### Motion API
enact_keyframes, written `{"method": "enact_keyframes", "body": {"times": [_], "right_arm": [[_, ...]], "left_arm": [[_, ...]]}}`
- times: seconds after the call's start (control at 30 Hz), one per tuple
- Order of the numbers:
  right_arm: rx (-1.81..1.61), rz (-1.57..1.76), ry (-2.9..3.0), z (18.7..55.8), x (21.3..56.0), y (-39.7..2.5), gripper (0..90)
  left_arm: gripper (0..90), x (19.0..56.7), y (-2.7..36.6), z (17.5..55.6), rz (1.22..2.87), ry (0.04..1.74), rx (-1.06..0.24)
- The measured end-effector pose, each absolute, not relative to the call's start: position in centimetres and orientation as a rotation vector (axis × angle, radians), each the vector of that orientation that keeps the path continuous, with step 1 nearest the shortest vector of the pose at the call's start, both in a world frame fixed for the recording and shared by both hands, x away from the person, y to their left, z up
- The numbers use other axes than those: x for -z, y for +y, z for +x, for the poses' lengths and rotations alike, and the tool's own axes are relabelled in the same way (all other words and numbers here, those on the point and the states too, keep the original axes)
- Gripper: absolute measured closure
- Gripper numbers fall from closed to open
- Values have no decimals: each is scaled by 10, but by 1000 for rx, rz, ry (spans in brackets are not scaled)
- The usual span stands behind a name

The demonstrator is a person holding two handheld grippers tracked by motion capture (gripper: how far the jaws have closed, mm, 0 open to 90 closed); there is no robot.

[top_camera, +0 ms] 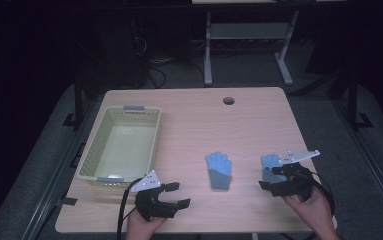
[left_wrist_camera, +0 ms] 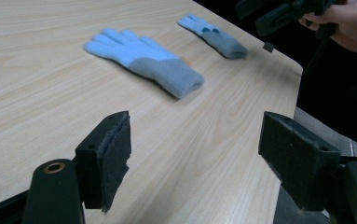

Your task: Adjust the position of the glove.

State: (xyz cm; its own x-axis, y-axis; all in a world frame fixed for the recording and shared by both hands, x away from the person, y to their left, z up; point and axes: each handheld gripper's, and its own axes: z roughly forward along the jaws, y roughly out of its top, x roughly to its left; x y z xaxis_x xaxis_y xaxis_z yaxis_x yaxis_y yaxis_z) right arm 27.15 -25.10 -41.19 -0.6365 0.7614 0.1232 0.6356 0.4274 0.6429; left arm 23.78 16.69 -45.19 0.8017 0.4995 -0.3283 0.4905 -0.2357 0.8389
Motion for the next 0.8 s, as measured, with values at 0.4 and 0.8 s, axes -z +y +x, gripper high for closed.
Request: {"method": "enact_keyframes", "body": {"times": [0.4, 0.8], "right_arm": [[-944, 1278, 2496, 296, 400, -265, 323], [-795, 1393, 2538, 322, 418, -275, 455]], "left_arm": [[250, 449, 165, 237, 1876, 731, -24], [251, 449, 161, 235, 1876, 721, -29]]}}
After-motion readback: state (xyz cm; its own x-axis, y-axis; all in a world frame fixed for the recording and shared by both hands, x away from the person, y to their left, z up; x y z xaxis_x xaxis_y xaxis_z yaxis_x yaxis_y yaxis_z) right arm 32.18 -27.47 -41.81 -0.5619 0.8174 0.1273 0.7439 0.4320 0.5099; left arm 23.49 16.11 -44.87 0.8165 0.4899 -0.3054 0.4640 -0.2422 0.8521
